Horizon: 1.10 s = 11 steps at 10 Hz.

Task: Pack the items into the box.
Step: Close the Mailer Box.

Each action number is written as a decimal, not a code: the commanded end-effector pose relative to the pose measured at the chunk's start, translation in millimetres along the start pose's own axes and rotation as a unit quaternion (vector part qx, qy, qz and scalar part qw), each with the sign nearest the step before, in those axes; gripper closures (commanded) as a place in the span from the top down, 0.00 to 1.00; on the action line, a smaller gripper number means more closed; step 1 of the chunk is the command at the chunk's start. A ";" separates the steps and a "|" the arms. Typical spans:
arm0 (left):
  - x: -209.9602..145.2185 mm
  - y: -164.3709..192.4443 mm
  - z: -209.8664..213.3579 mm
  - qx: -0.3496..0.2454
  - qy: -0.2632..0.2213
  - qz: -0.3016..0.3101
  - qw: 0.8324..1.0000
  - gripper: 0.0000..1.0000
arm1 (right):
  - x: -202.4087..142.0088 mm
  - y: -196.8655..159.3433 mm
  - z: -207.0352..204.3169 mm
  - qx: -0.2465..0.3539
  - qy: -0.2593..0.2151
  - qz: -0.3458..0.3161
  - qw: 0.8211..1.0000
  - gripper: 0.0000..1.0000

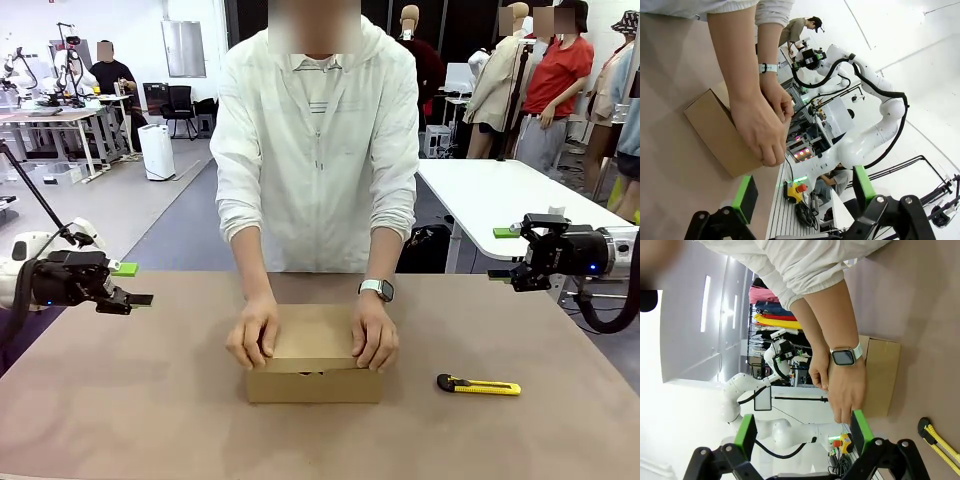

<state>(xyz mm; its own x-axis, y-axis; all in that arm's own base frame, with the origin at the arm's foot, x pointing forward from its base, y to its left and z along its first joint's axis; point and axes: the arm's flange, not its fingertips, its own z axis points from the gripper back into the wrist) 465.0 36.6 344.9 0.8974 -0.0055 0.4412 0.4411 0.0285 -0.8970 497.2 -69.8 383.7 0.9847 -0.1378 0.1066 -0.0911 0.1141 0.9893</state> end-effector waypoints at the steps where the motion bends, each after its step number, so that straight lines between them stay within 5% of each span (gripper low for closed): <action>1: 1.0 -1.7 -1.0 -0.008 -0.004 -0.010 1.000 1.00 | -0.5 4.5 0.0 0.001 0.005 0.004 1.000 1.00; 11: 1.0 -1.7 -1.0 -0.008 -0.004 -0.010 1.000 1.00 | -0.5 4.5 0.0 0.001 0.005 0.004 1.000 1.00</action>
<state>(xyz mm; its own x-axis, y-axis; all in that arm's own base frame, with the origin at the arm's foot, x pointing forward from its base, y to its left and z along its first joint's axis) 464.9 36.6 344.9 0.8973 -0.0055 0.4414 0.4414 0.0285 -0.8969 497.2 -69.8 383.7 0.9847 -0.1378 0.1066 -0.0911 0.1141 0.9893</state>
